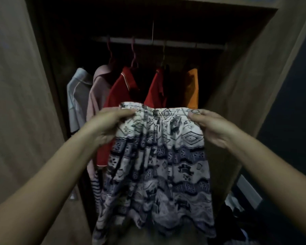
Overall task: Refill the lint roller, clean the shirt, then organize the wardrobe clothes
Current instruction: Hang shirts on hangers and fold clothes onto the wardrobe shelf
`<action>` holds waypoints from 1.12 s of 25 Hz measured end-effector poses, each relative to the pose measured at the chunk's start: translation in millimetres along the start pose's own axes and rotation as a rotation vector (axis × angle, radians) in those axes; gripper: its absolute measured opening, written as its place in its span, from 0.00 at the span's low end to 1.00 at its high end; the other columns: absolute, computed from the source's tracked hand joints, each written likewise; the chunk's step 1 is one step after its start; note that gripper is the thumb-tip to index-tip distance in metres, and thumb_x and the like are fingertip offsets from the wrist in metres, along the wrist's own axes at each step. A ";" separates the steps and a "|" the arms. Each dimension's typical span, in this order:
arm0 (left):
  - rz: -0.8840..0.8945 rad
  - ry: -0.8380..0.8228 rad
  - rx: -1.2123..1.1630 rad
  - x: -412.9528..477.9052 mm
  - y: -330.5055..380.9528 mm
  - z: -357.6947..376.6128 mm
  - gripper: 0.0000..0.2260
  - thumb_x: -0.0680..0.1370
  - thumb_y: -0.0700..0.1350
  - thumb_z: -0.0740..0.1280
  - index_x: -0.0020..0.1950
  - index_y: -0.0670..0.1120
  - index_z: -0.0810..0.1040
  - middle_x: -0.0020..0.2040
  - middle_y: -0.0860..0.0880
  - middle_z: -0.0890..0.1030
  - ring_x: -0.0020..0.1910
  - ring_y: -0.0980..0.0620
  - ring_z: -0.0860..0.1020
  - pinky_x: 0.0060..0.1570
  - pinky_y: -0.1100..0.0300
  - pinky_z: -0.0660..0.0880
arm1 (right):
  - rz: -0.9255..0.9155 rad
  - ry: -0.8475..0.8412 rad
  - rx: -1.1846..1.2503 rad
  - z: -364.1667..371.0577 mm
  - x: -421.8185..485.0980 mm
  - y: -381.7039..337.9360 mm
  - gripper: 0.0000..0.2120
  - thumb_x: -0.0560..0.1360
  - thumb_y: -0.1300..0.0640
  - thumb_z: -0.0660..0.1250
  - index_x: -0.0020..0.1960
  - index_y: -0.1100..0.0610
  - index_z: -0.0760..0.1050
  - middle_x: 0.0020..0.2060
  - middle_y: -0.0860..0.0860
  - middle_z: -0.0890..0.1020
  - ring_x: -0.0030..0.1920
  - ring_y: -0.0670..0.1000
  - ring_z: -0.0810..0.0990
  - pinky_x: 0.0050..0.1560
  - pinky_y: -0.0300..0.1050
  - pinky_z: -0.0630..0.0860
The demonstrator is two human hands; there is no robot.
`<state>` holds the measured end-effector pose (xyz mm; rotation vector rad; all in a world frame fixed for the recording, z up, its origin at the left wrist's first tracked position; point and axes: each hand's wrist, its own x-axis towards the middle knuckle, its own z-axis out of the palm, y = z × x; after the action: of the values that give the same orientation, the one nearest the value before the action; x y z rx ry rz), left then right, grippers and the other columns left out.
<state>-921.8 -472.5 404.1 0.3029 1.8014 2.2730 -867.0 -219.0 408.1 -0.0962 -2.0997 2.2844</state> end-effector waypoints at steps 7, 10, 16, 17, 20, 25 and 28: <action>0.312 -0.073 0.135 -13.7 -13.3 48.8 0.10 0.77 0.36 0.64 0.57 0.37 0.79 0.41 0.43 0.83 0.37 0.53 0.81 0.39 0.61 0.79 | -0.173 -0.114 -0.010 56.6 -10.0 -6.6 0.16 0.75 0.64 0.65 0.62 0.63 0.72 0.46 0.55 0.82 0.40 0.46 0.83 0.40 0.34 0.80; 0.404 -0.101 0.246 -15.2 -12.9 41.6 0.11 0.78 0.37 0.65 0.58 0.41 0.80 0.49 0.39 0.83 0.47 0.43 0.81 0.51 0.50 0.77 | -0.260 -0.185 -0.043 53.3 -15.3 -4.9 0.17 0.76 0.67 0.61 0.64 0.59 0.72 0.50 0.52 0.82 0.46 0.44 0.84 0.45 0.33 0.78; 0.529 -0.218 0.294 -23.5 -4.9 38.7 0.14 0.78 0.35 0.62 0.63 0.40 0.76 0.56 0.44 0.82 0.53 0.50 0.80 0.53 0.59 0.76 | -0.636 -0.106 -0.496 45.2 -13.9 -6.0 0.18 0.68 0.51 0.73 0.56 0.45 0.74 0.58 0.56 0.74 0.51 0.45 0.79 0.50 0.36 0.76; 0.524 -0.242 0.298 -25.8 -4.2 40.7 0.14 0.79 0.35 0.61 0.63 0.41 0.75 0.56 0.44 0.82 0.54 0.49 0.80 0.53 0.57 0.76 | -0.675 -0.078 -0.547 44.9 -11.5 -5.4 0.17 0.66 0.48 0.74 0.52 0.43 0.74 0.55 0.55 0.74 0.49 0.45 0.78 0.49 0.35 0.75; 0.514 -0.241 0.293 -25.8 -6.9 43.3 0.10 0.80 0.37 0.59 0.59 0.45 0.73 0.44 0.50 0.83 0.42 0.54 0.81 0.39 0.61 0.77 | -0.782 -0.005 -0.621 46.0 -5.5 -5.0 0.13 0.63 0.43 0.72 0.44 0.40 0.71 0.47 0.44 0.70 0.49 0.41 0.72 0.52 0.30 0.68; 0.447 -0.235 0.174 -30.5 -11.8 45.3 0.02 0.80 0.41 0.60 0.52 0.46 0.71 0.38 0.47 0.80 0.36 0.55 0.79 0.35 0.65 0.75 | -0.779 -0.051 -0.969 41.3 -1.8 -16.4 0.19 0.68 0.35 0.61 0.53 0.44 0.65 0.53 0.34 0.73 0.59 0.32 0.69 0.68 0.58 0.62; 0.483 -0.203 0.267 -32.6 -19.2 45.1 0.16 0.75 0.48 0.69 0.61 0.49 0.69 0.51 0.47 0.81 0.45 0.50 0.81 0.48 0.53 0.78 | -0.765 -0.019 -1.059 40.5 -1.0 -17.7 0.26 0.70 0.33 0.56 0.59 0.50 0.65 0.47 0.42 0.78 0.49 0.39 0.75 0.55 0.53 0.74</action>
<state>-876.4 -436.1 394.9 1.0798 2.0913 2.1672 -869.1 -257.9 429.2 0.5794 -2.4725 0.6652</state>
